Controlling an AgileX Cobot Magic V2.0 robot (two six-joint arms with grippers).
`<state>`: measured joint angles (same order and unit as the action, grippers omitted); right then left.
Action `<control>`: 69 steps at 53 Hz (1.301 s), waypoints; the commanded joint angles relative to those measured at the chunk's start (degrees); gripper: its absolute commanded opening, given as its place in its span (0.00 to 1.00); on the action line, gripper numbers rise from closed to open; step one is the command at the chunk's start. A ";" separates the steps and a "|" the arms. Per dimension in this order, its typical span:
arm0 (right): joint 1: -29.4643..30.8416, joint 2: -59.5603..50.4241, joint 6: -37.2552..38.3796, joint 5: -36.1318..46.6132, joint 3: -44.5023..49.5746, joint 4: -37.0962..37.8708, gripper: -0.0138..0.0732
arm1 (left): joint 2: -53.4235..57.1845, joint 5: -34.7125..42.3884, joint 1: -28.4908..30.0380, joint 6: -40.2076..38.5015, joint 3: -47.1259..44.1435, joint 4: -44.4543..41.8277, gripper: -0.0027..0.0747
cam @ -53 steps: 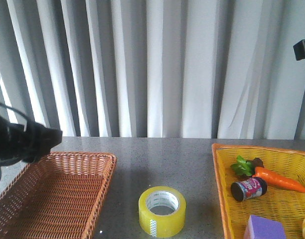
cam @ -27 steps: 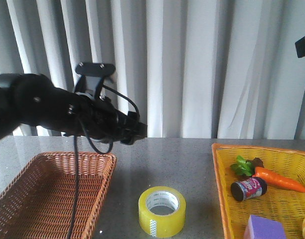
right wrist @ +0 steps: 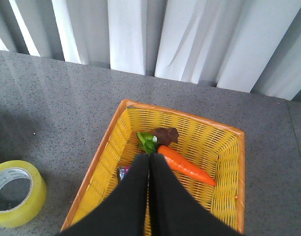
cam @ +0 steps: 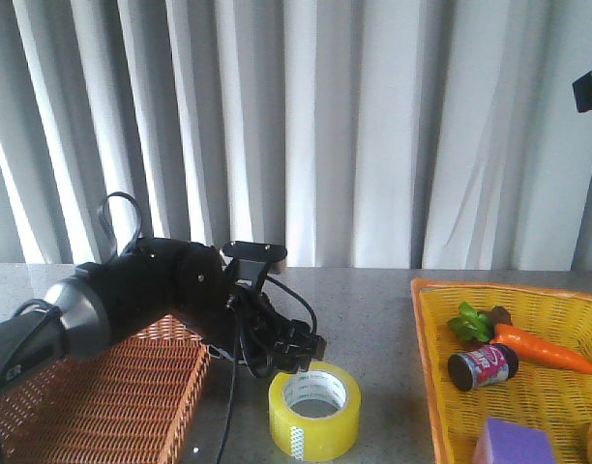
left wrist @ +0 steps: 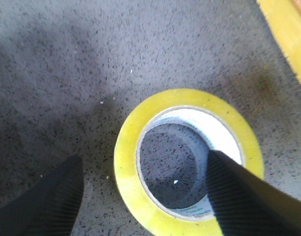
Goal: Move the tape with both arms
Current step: 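Move the left gripper over the tape roll and lower onto its rim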
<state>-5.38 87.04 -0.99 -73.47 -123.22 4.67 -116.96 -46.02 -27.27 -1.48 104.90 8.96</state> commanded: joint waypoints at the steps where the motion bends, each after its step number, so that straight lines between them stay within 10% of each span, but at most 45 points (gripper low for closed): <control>1: 0.21 -1.76 -0.08 2.62 -1.40 0.33 0.15 | 2.49 2.71 -0.29 -0.83 2.15 0.73 0.68; 50: 0.21 -1.76 -0.08 2.62 -1.40 0.32 0.15 | -5.48 -4.39 -0.29 -1.48 6.77 0.27 0.66; 69: 0.21 -1.76 -0.08 2.62 -1.40 0.32 0.15 | -5.48 -3.96 -0.04 -6.98 6.77 0.24 0.35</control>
<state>-5.38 87.04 -0.99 -73.61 -123.22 4.67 -126.09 -51.64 -27.27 -7.50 109.85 8.83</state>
